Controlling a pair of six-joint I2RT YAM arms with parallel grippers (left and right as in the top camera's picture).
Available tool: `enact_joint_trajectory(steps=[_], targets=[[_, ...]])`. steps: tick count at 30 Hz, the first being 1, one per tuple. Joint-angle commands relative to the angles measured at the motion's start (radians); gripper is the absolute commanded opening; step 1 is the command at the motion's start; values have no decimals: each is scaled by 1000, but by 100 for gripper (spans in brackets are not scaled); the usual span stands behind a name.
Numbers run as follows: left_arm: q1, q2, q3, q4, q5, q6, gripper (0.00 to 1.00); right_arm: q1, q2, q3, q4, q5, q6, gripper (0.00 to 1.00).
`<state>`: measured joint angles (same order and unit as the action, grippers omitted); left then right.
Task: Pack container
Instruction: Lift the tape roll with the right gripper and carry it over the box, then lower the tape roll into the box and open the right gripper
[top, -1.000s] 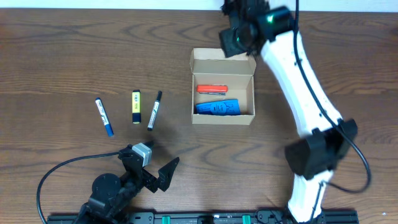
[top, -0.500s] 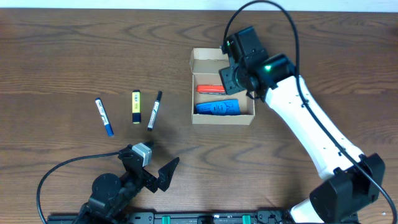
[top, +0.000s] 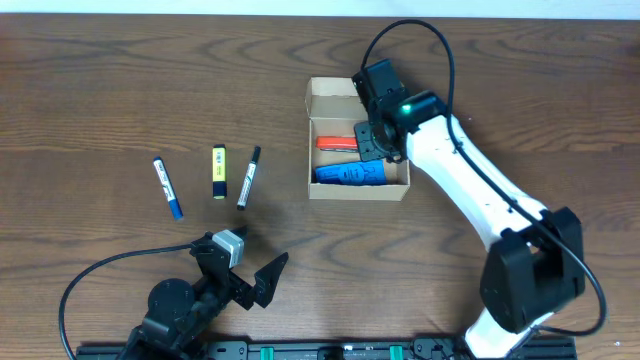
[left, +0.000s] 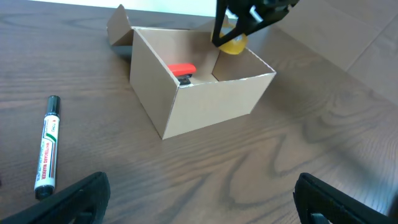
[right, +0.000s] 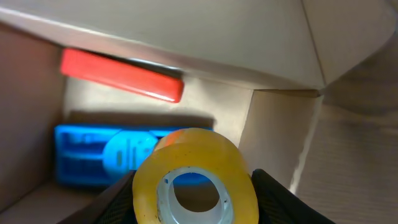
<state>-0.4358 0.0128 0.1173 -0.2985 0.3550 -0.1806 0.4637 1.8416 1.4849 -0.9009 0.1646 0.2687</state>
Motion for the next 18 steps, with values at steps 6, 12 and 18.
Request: enact_joint_trajectory(steps=[6, 12, 18], targets=[[-6, -8, -24, -2, -11, 0, 95, -15, 66, -8, 39, 55, 68, 49], [-6, -8, -24, -2, -11, 0, 95, -29, 86, -8, 41, 65, 31, 50], [-6, -8, -24, -3, -11, 0, 95, -29, 87, -8, 41, 71, -44, 50]])
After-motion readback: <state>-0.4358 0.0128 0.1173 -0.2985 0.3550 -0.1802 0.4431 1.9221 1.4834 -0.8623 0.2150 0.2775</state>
